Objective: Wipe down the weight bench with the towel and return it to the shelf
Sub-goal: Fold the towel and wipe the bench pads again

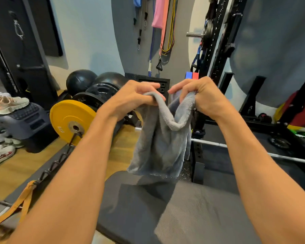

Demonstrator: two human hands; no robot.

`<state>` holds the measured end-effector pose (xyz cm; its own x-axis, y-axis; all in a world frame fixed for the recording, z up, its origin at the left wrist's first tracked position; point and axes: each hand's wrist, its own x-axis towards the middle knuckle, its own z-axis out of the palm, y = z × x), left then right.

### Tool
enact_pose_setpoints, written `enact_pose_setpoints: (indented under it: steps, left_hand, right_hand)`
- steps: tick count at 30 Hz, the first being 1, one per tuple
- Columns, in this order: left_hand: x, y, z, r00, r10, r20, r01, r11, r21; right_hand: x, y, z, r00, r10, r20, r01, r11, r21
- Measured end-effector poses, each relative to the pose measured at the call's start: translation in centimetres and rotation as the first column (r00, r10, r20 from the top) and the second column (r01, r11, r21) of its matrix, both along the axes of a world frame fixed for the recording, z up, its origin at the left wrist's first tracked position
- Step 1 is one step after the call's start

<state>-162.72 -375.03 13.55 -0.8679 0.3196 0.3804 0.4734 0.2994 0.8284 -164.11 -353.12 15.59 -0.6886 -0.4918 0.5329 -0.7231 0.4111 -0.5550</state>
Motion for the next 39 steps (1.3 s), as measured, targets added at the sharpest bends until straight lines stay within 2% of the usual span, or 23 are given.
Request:
enact_pose_setpoints:
  steps: [3,5,6,9,10,13,14,15,16,18,19,23,26,28,29,31,33,34,36,38,39]
  left_hand:
    - [-0.4,1.3,-0.2,0.969,-0.180,0.169,0.148,0.971,0.185]
    - [-0.4,1.8,-0.8,0.923,-0.294,0.247,0.236,0.942,0.240]
    - [-0.4,1.8,-1.1,0.913,-0.305,0.270,0.247,0.941,0.229]
    - [-0.4,1.1,-1.7,0.934,-0.241,0.264,0.192,0.961,0.198]
    - [-0.3,0.8,-1.8,0.948,-0.205,0.244,0.163,0.969,0.184]
    - [-0.2,0.4,-1.3,0.984,-0.096,0.152,0.077,0.989,0.128]
    - [-0.2,0.4,-1.0,0.991,-0.057,0.120,0.042,0.992,0.119]
    - [-0.3,0.3,-0.7,0.995,-0.021,0.093,0.009,0.993,0.118]
    - [-0.4,0.3,-0.4,0.997,0.010,0.075,-0.019,0.993,0.118]
    - [-0.5,-0.2,-0.1,0.996,0.071,0.049,-0.074,0.994,0.077]
    - [-0.5,-0.6,0.0,0.994,0.105,0.025,-0.106,0.994,0.040]
    - [-0.4,-2.7,0.6,0.967,0.225,-0.118,-0.240,0.962,-0.130]
    - [0.2,-4.2,1.5,0.935,0.294,-0.199,-0.344,0.888,-0.306]
    - [1.5,-4.7,1.3,0.939,0.276,-0.207,-0.342,0.828,-0.445]
    - [2.3,-4.9,0.7,0.957,0.247,-0.151,-0.289,0.814,-0.503]
    - [4.0,-4.9,-1.4,0.984,0.158,0.077,-0.087,0.820,-0.566]
    - [5.2,-4.6,-4.3,0.931,0.033,0.362,0.187,0.811,-0.554]
    - [5.7,-4.4,-6.0,0.869,-0.032,0.493,0.327,0.785,-0.526]
    - [6.4,-3.6,-9.8,0.707,-0.111,0.699,0.538,0.726,-0.429]
    - [6.6,-2.9,-13.3,0.574,-0.132,0.808,0.632,0.699,-0.335]
    - [6.4,-2.5,-14.8,0.545,-0.124,0.829,0.630,0.713,-0.308]
  right_hand:
    - [0.5,0.0,-0.3,0.956,0.249,0.156,-0.222,0.960,-0.167]
    - [0.3,0.4,-0.5,0.906,0.339,0.252,-0.266,0.921,-0.283]
    - [0.2,0.5,-0.7,0.902,0.337,0.271,-0.258,0.922,-0.287]
    - [0.1,1.2,-1.3,0.951,0.164,0.263,-0.113,0.973,-0.200]
    - [0.1,1.7,-1.5,0.945,0.129,0.301,-0.067,0.976,-0.208]
    - [0.8,2.5,-2.0,0.809,0.254,0.530,-0.106,0.950,-0.293]
    - [1.1,2.3,-2.1,0.797,0.250,0.550,-0.124,0.959,-0.256]
    - [1.3,2.0,-2.1,0.834,0.176,0.524,-0.117,0.983,-0.144]
    - [1.3,1.5,-2.1,0.900,0.058,0.433,-0.072,0.997,0.016]
    - [0.9,0.2,-2.2,0.982,-0.139,0.129,0.102,0.960,0.260]
    - [0.7,-0.3,-2.0,0.981,-0.193,0.001,0.185,0.941,0.284]
    - [0.1,-1.1,-1.2,0.909,-0.329,-0.256,0.370,0.919,0.132]
    - [0.8,-1.5,-1.5,0.909,-0.291,-0.297,0.316,0.948,0.035]
    - [2.0,-1.4,-1.9,0.945,-0.232,-0.229,0.250,0.967,0.049]
    - [2.6,-1.2,-2.3,0.967,-0.198,-0.159,0.214,0.973,0.090]
    - [4.0,-0.7,-3.6,0.993,-0.109,0.045,0.096,0.970,0.222]
    - [5.2,-0.2,-5.5,0.958,-0.012,0.285,-0.091,0.934,0.346]
    - [5.5,0.0,-6.7,0.907,0.019,0.420,-0.197,0.902,0.385]
    - [6.2,0.2,-9.7,0.728,0.036,0.684,-0.409,0.824,0.392]
    - [6.4,0.5,-12.7,0.562,0.003,0.827,-0.538,0.761,0.363]
    - [6.1,0.7,-14.2,0.514,-0.021,0.858,-0.552,0.757,0.349]
